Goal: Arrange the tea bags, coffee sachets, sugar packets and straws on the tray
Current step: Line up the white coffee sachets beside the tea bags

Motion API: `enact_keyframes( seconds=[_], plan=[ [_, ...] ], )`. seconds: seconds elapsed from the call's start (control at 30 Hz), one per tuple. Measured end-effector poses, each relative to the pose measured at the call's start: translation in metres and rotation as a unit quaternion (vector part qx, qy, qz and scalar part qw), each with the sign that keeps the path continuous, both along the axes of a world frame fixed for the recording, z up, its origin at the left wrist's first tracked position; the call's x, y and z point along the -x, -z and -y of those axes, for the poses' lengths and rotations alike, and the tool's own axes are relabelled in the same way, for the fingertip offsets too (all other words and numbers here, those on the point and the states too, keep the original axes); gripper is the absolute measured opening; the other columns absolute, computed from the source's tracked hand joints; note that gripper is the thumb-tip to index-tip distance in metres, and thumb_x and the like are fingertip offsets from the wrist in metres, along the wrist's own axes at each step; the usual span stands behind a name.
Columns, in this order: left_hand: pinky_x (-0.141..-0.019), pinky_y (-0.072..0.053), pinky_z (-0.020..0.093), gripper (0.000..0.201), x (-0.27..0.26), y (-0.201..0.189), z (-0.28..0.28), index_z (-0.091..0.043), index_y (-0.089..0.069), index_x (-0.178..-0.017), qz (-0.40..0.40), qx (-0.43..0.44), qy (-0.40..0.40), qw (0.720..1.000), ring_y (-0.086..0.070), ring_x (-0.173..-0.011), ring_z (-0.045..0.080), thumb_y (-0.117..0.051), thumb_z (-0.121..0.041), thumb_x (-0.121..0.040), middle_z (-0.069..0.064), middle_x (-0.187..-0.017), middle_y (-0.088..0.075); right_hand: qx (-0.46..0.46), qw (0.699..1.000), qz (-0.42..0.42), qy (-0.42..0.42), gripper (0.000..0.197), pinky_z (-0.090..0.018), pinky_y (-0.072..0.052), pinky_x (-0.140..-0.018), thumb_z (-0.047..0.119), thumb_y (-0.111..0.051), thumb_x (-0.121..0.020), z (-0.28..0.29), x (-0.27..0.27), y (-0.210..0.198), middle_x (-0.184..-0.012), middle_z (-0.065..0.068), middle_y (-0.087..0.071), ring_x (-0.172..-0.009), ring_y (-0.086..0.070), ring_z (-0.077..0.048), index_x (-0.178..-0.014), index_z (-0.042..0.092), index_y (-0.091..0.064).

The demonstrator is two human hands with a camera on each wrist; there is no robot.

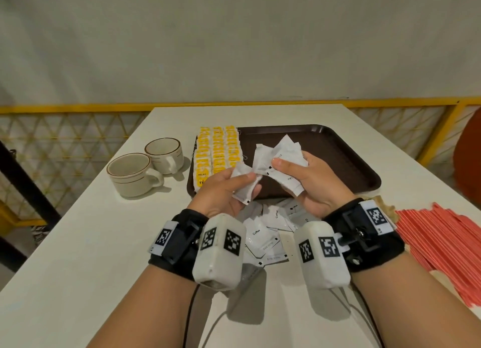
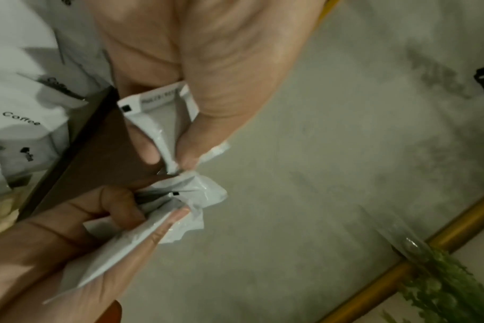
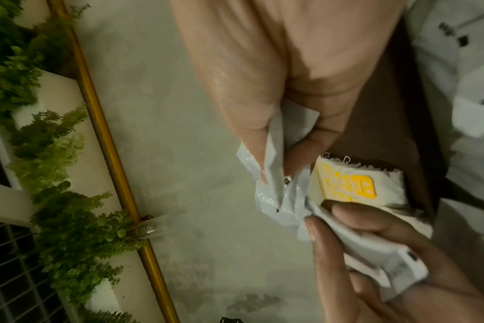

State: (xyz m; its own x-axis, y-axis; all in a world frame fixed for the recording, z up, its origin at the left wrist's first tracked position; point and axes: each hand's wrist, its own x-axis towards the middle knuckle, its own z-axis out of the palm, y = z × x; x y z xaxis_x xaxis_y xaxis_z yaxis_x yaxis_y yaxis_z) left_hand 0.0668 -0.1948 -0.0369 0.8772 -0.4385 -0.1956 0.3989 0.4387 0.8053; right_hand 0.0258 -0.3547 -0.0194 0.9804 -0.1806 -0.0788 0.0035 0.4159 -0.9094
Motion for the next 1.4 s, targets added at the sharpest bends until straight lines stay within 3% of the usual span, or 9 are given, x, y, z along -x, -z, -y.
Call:
enact_keyframes(
  seconds=[0.1,0.23,0.53,0.77,0.93,1.07,1.2,1.3,1.4],
  plan=[
    [-0.072,-0.060,0.034,0.006,-0.004,0.003,0.001,0.003,-0.058,-0.096,-0.021,0.046,-0.059,0.997,-0.071,-0.076,0.025,-0.056,0.004,-0.090,0.016,-0.079,-0.071,-0.003,1.000,0.009,0.018,0.029,-0.028,-0.058,-0.078,-0.001,-0.065,-0.084,-0.002,0.000,-0.002,-0.112,-0.019,-0.068,-0.087,-0.070,-0.019,-0.113,0.001,-0.060],
    [-0.057,-0.058,0.031,0.021,-0.001,0.005,0.008,0.002,-0.048,-0.119,-0.013,0.032,-0.072,0.997,-0.072,-0.067,0.021,-0.043,-0.002,-0.099,0.016,-0.084,-0.071,0.000,0.998,0.020,0.055,0.030,-0.029,-0.058,-0.081,-0.002,-0.066,-0.084,-0.005,0.000,0.000,-0.110,-0.017,-0.069,-0.092,-0.069,-0.022,-0.113,0.001,-0.061],
    [-0.053,-0.046,0.018,0.006,-0.003,0.005,0.006,-0.009,-0.063,-0.095,0.028,-0.003,-0.094,0.995,-0.056,-0.060,0.008,-0.063,-0.012,-0.089,0.004,-0.076,-0.067,-0.017,0.995,0.027,0.090,0.025,-0.028,-0.059,-0.076,-0.004,-0.067,-0.083,-0.007,-0.001,0.002,-0.104,-0.016,-0.071,-0.089,-0.071,-0.021,-0.107,0.003,-0.064],
    [-0.065,-0.047,0.027,0.046,-0.007,-0.002,0.006,-0.005,-0.062,-0.103,-0.057,0.064,-0.089,0.992,-0.056,-0.070,0.017,-0.036,-0.043,-0.100,0.006,-0.079,-0.056,-0.030,0.995,0.033,0.084,0.028,-0.024,-0.059,-0.067,-0.005,-0.066,-0.083,-0.013,-0.001,0.004,-0.103,-0.017,-0.071,-0.083,-0.071,-0.020,-0.110,0.000,-0.063],
    [-0.070,-0.052,0.028,0.063,-0.003,-0.002,0.006,-0.007,-0.059,-0.112,0.004,0.125,-0.050,0.991,-0.065,-0.089,0.021,-0.036,-0.061,-0.089,0.012,-0.102,-0.068,-0.054,0.997,0.012,0.045,0.018,-0.017,-0.051,-0.053,-0.005,-0.064,-0.085,-0.019,0.000,0.006,-0.094,-0.013,-0.070,-0.069,-0.070,-0.012,-0.100,0.004,-0.063],
    [-0.086,-0.052,0.035,0.045,-0.001,0.003,0.008,-0.005,-0.055,-0.121,0.107,0.057,-0.066,0.990,-0.063,-0.101,0.026,-0.057,-0.034,-0.086,0.013,-0.106,-0.066,-0.059,0.998,-0.006,-0.013,0.023,-0.019,-0.053,-0.056,-0.005,-0.063,-0.085,-0.027,0.002,0.010,-0.099,-0.016,-0.070,-0.074,-0.071,-0.015,-0.107,0.001,-0.062],
    [-0.084,-0.056,0.032,0.023,-0.004,0.004,0.005,-0.009,-0.056,-0.118,0.098,0.086,-0.095,0.987,-0.068,-0.096,0.019,-0.045,-0.012,-0.098,0.007,-0.103,-0.070,-0.049,0.994,-0.015,-0.095,0.031,-0.029,-0.059,-0.072,-0.006,-0.060,-0.086,-0.032,0.004,0.013,-0.109,-0.021,-0.068,-0.089,-0.070,-0.024,-0.117,-0.004,-0.059],
    [-0.073,-0.058,0.030,0.018,-0.008,0.001,-0.001,-0.009,-0.057,-0.110,0.057,0.141,-0.120,0.981,-0.069,-0.078,0.017,-0.045,-0.005,-0.098,0.007,-0.088,-0.070,-0.019,0.998,0.002,-0.061,0.030,-0.030,-0.058,-0.082,-0.004,-0.062,-0.086,-0.028,0.002,0.012,-0.112,-0.021,-0.067,-0.093,-0.068,-0.024,-0.116,-0.003,-0.059],
    [-0.054,-0.049,0.025,0.014,-0.008,0.001,-0.006,-0.013,-0.061,-0.105,0.061,-0.004,-0.082,0.995,-0.052,-0.054,0.011,-0.059,-0.010,-0.092,0.003,-0.074,-0.061,0.031,0.999,0.016,0.032,0.018,-0.029,-0.059,-0.072,0.000,-0.065,-0.085,-0.023,0.000,0.010,-0.096,-0.013,-0.070,-0.079,-0.070,-0.018,-0.101,0.007,-0.062]
  ],
)
